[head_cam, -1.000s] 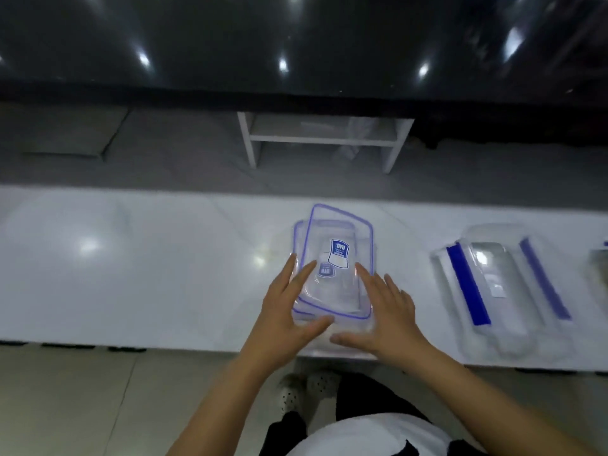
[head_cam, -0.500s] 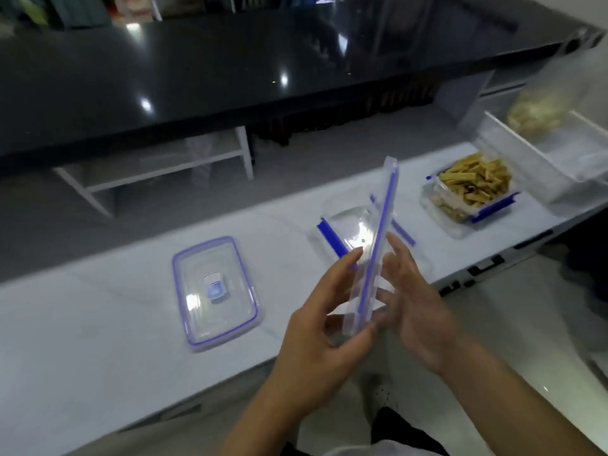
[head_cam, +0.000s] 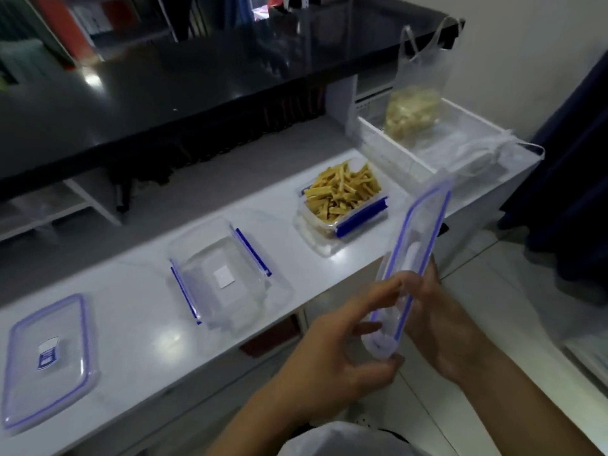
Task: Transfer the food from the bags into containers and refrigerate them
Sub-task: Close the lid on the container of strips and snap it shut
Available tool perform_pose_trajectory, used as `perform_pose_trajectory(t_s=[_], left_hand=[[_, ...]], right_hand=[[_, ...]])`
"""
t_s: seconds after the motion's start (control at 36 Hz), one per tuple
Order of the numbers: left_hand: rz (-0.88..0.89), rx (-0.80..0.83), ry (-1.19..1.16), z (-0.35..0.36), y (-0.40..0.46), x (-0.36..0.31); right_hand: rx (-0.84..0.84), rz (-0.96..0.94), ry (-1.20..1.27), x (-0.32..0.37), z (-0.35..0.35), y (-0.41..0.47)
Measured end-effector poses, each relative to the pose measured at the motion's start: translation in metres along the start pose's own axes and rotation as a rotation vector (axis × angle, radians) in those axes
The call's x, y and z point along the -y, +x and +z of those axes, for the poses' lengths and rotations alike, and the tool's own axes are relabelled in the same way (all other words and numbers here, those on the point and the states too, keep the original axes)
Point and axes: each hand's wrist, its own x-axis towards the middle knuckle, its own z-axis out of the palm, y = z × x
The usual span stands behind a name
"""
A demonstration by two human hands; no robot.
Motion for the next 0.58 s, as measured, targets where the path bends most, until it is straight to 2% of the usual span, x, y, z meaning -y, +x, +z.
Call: perform_pose_trajectory(t_s=[0.11, 0.17, 0.22, 0.28, 0.31, 0.39, 0.58], left_hand=[[-0.027, 0.064, -0.124, 0.012, 0.024, 0.005], [-0.095, -0.062, -0.183, 0.007, 0.04, 0.015], [-0.187, -0.316, -0.148, -0.004, 0.059, 0.031], [-0.352, -0.527, -0.098, -0.019, 0.08, 0.052], [-0.438, -0.583, -0.099, -0.026, 0.09, 0.063], [-0.581, -0.665, -0.183, -0.044, 0.121, 0.091], [-0.717, -0.813, -0.308, -0.063, 0.188, 0.125]], right_hand=[[0.015, 0.001, -0.026, 0.008, -0.036, 0.011], [0.013, 0.0, -0.078, 0.01, -0.052, 0.018], [-0.01, -0.026, -0.185, 0.014, -0.067, 0.023], [-0.036, -0.064, -0.286, 0.021, -0.078, 0.026], [-0.042, -0.085, -0.326, 0.024, -0.083, 0.028], [-0.056, -0.112, -0.424, 0.037, -0.095, 0.035], [-0.15, -0.049, -0.754, 0.075, -0.111, 0.07]])
